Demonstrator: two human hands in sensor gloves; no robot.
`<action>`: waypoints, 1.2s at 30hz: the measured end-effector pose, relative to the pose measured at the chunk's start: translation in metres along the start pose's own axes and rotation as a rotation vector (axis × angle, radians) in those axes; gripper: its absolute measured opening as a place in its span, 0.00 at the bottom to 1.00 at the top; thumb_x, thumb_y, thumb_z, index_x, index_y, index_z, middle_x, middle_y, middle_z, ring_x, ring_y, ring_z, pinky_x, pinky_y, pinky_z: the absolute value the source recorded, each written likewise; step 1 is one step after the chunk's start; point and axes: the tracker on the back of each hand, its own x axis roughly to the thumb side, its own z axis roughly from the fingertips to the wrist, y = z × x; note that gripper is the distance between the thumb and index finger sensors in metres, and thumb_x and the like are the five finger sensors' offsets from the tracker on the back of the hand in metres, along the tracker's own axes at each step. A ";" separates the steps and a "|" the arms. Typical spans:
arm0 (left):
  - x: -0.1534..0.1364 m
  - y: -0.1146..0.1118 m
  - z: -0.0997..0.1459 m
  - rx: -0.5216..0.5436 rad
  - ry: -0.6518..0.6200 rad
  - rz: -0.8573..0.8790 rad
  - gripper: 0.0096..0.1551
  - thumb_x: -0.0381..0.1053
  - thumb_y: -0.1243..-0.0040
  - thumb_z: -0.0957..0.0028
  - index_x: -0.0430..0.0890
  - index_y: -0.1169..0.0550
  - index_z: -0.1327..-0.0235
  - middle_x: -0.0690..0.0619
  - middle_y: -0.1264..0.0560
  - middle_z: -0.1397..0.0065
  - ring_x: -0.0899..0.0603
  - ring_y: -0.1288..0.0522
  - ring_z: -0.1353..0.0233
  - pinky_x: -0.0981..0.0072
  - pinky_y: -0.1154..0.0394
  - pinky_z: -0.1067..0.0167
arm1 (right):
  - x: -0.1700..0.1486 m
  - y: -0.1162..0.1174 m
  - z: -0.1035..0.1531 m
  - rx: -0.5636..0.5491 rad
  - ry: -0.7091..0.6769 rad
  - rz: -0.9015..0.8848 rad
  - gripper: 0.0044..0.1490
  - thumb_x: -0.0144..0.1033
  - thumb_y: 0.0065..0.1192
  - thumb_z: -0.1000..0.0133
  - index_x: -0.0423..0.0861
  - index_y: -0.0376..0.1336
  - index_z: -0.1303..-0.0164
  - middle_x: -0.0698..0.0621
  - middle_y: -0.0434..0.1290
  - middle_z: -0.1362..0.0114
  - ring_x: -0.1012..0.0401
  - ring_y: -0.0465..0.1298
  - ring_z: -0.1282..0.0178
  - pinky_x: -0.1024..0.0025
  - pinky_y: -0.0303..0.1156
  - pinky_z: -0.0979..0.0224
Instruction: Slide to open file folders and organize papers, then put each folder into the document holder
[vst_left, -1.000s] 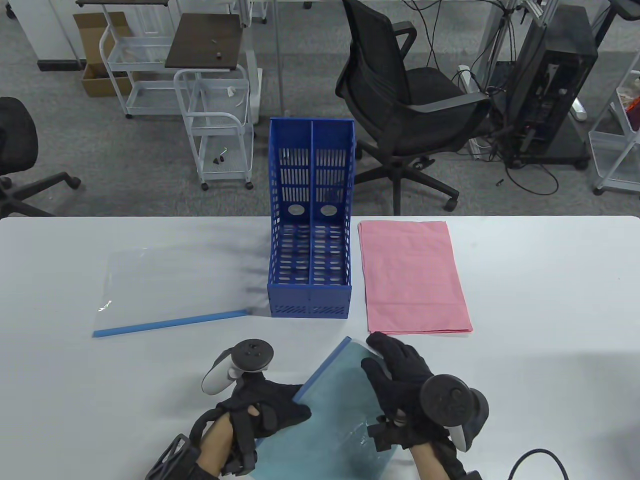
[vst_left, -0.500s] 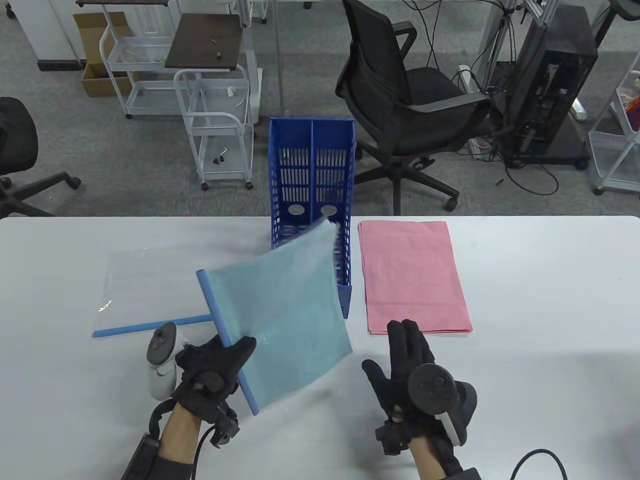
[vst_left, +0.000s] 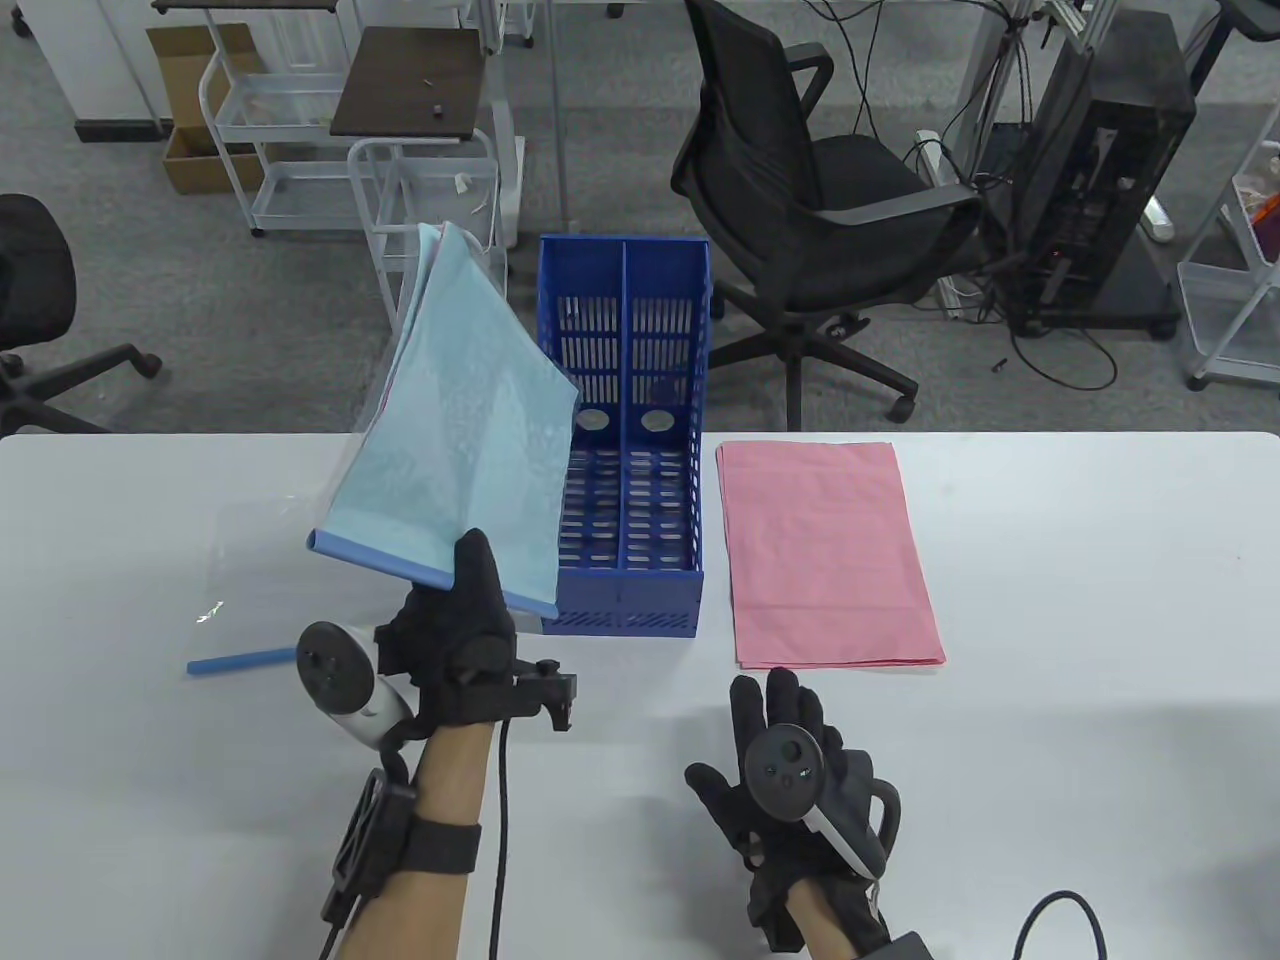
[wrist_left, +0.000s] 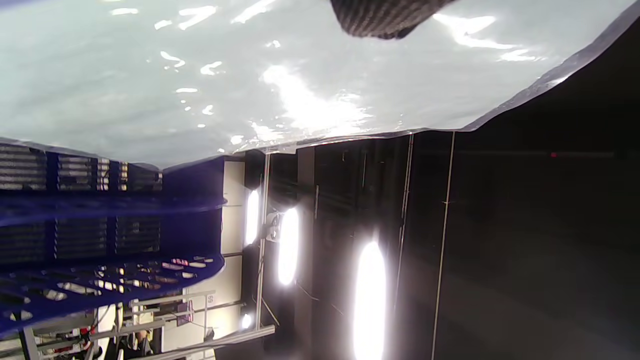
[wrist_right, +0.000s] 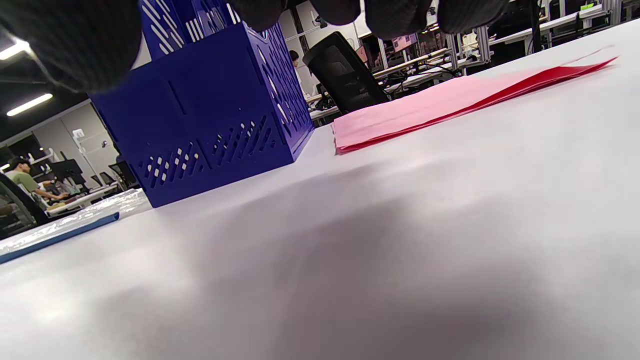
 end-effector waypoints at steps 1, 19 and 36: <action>-0.003 -0.007 -0.005 -0.005 -0.003 -0.005 0.33 0.47 0.43 0.46 0.70 0.32 0.27 0.56 0.31 0.18 0.44 0.26 0.19 0.53 0.29 0.23 | 0.000 -0.001 0.000 -0.005 0.004 -0.004 0.58 0.68 0.59 0.56 0.54 0.41 0.22 0.42 0.40 0.14 0.38 0.49 0.16 0.36 0.51 0.21; -0.063 -0.037 -0.040 -0.062 0.131 -0.168 0.33 0.50 0.43 0.44 0.75 0.35 0.27 0.64 0.34 0.17 0.52 0.29 0.16 0.60 0.33 0.18 | 0.000 -0.001 0.002 0.010 -0.005 -0.040 0.57 0.68 0.59 0.56 0.54 0.43 0.22 0.42 0.43 0.14 0.38 0.52 0.17 0.37 0.53 0.22; -0.068 0.028 -0.041 -0.481 0.379 -0.582 0.47 0.58 0.32 0.51 0.60 0.40 0.18 0.56 0.44 0.11 0.41 0.44 0.10 0.48 0.45 0.16 | -0.003 0.005 -0.002 0.064 0.020 -0.001 0.57 0.67 0.59 0.56 0.54 0.44 0.22 0.42 0.44 0.14 0.38 0.52 0.17 0.37 0.53 0.22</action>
